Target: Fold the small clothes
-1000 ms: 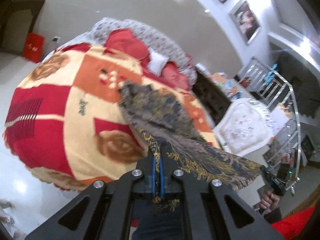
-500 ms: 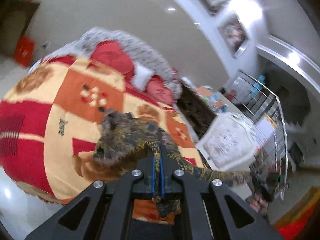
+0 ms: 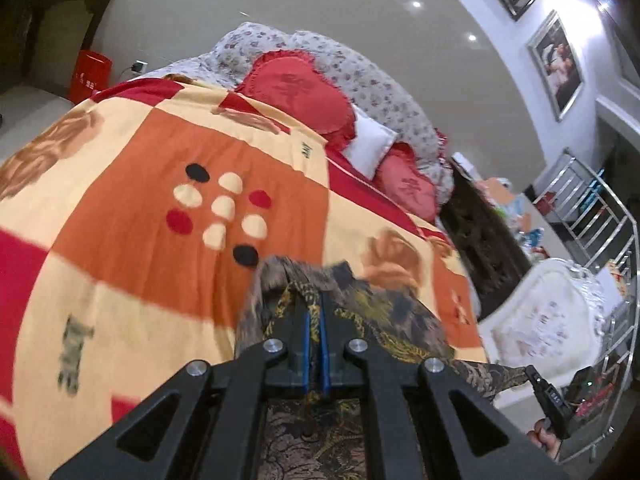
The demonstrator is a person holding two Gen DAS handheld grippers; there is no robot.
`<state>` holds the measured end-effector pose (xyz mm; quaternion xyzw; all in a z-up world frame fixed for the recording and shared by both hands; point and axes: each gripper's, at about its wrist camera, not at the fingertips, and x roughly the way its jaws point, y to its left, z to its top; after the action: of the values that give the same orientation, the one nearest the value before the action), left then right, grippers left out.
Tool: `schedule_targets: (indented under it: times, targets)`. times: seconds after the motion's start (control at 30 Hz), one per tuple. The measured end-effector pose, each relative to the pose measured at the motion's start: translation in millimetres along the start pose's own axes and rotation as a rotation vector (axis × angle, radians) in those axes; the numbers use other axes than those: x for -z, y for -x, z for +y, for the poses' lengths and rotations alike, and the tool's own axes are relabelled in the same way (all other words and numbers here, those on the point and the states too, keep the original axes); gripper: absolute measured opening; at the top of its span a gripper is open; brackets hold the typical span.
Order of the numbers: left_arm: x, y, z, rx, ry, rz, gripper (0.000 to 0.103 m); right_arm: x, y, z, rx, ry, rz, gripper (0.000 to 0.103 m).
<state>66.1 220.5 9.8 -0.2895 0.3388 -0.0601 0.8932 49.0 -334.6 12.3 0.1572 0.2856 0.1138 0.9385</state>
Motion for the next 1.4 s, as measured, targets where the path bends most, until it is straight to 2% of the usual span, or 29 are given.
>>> schedule_targets:
  times: [0.1, 0.23, 0.37, 0.43, 0.5, 0.53, 0.6, 0.67, 0.7, 0.73, 0.77, 0.8, 0.87, 0.93, 1.0, 1.03, 1.13, 1.2, 1.27, 1.37, 1.4]
  targets:
    - [-13, -27, 0, -0.038, -0.005, 0.005, 0.004, -11, -36, -1, 0.041, 0.021, 0.033, 0.013]
    - [-26, -61, 6, -0.105, -0.031, 0.016, 0.004, -25, -80, -9, 0.063, -0.013, 0.083, 0.013]
    - [-25, -90, 19, -0.179, -0.018, 0.046, 0.004, -31, -117, -12, 0.07, -0.045, 0.134, 0.013]
    - [-19, -104, 26, -0.226, -0.022, 0.089, 0.007, -28, -139, -15, 0.076, -0.058, 0.189, 0.013]
    - [-13, -120, 35, -0.269, -0.022, 0.166, 0.008, -22, -159, -20, 0.094, -0.081, 0.252, 0.013]
    - [-12, -126, 40, -0.267, -0.013, 0.202, 0.007, -19, -168, -25, 0.092, -0.105, 0.286, 0.013]
    - [-15, -122, 43, -0.238, -0.006, 0.198, 0.008, -13, -178, -35, 0.085, -0.172, 0.35, 0.014]
    - [-19, -110, 41, -0.219, -0.025, 0.185, 0.012, -15, -169, -40, 0.047, -0.219, 0.341, 0.015]
    - [-22, -101, 38, -0.264, -0.06, 0.161, 0.031, -18, -161, -42, 0.021, -0.233, 0.316, 0.016]
    - [-24, -93, 35, -0.309, -0.09, 0.133, 0.056, -21, -150, -42, 0.011, -0.233, 0.291, 0.018]
    - [-27, -80, 31, -0.357, -0.13, 0.075, 0.063, -24, -142, -41, 0.014, -0.224, 0.275, 0.021]
    - [-29, -67, 27, -0.377, -0.152, 0.027, 0.064, -27, -130, -39, 0.022, -0.204, 0.255, 0.023]
    - [-27, -48, 19, -0.373, -0.161, -0.027, 0.061, -32, -110, -31, 0.024, -0.158, 0.214, 0.024]
    - [-14, -38, -2, -0.307, -0.199, -0.045, 0.052, -36, -96, -17, 0.044, -0.102, 0.183, 0.024]
    - [4, -43, -28, -0.251, -0.267, -0.015, 0.044, -38, -88, 2, 0.051, -0.045, 0.155, 0.025]
    - [22, -52, -46, -0.206, -0.314, 0.036, 0.04, -37, -92, 16, 0.05, -0.015, 0.164, 0.025]
    - [65, -92, -77, -0.168, -0.384, 0.2, 0.029, -25, -122, 60, 0.063, 0.103, 0.293, 0.025]
    - [86, -119, -86, -0.208, -0.422, 0.276, 0.028, -8, -150, 89, 0.079, 0.209, 0.383, 0.025]
    - [96, -140, -84, -0.263, -0.437, 0.335, 0.028, 9, -177, 103, 0.088, 0.253, 0.455, 0.025]
    - [81, -153, -83, -0.285, -0.413, 0.335, 0.03, 37, -216, 102, 0.114, 0.26, 0.607, 0.026]
    - [70, -158, -83, -0.302, -0.4, 0.335, 0.03, 38, -223, 101, 0.118, 0.261, 0.59, 0.026]
